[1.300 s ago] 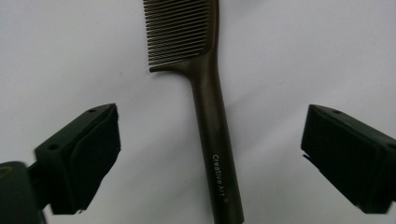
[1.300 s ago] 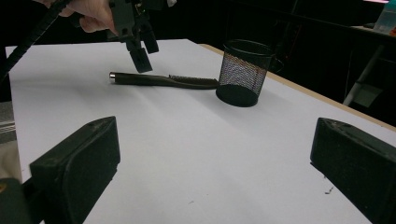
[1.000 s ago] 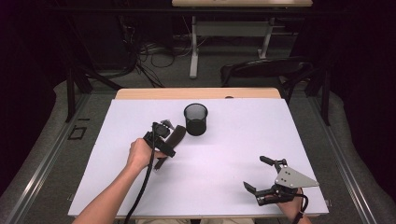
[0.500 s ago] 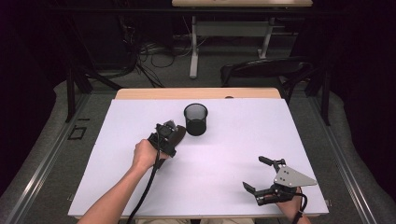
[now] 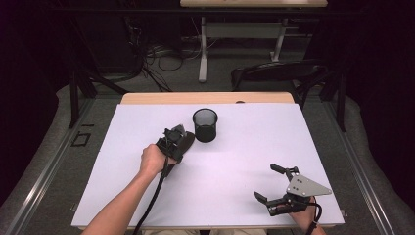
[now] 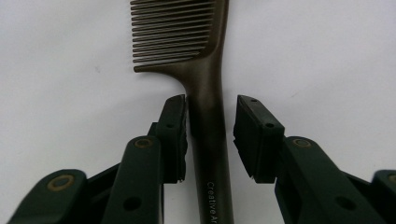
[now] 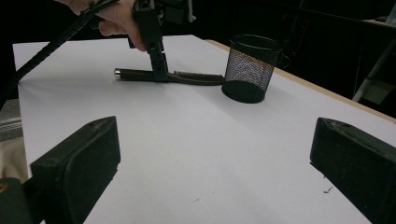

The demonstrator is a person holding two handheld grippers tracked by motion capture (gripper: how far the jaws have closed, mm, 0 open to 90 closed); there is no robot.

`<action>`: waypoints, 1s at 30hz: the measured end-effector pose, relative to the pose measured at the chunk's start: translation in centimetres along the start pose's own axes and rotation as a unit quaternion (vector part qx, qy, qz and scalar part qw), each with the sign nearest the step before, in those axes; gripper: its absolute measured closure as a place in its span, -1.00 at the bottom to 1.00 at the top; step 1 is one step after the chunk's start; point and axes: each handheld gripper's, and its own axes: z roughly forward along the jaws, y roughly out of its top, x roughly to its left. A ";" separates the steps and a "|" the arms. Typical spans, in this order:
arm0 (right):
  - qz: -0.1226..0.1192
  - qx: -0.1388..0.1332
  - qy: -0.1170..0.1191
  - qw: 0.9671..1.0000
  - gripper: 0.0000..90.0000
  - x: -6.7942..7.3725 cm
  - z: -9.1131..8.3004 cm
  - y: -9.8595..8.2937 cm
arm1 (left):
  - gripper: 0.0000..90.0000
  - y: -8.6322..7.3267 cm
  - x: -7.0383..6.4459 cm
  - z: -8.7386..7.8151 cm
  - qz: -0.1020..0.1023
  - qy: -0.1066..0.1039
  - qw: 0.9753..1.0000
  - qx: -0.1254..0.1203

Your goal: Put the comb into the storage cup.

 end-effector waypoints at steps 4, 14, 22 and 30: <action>0.001 0.000 0.000 1.000 -0.97 0.0 0.0 0.0 | 0.46 0.1 0.2 0.2 -0.001 0.000 1.000 0.007; 0.003 0.004 0.001 1.000 -0.97 0.1 0.1 0.0 | 0.55 0.3 -0.1 0.6 -0.002 0.004 1.000 0.016; 0.003 0.003 0.001 1.000 -0.97 0.1 0.1 -0.1 | 0.61 0.1 0.2 0.6 -0.011 -0.003 1.000 0.012; 0.002 0.004 0.000 1.000 -0.97 0.1 0.1 -0.1 | 0.62 -0.2 0.7 0.2 -0.015 -0.002 1.000 0.002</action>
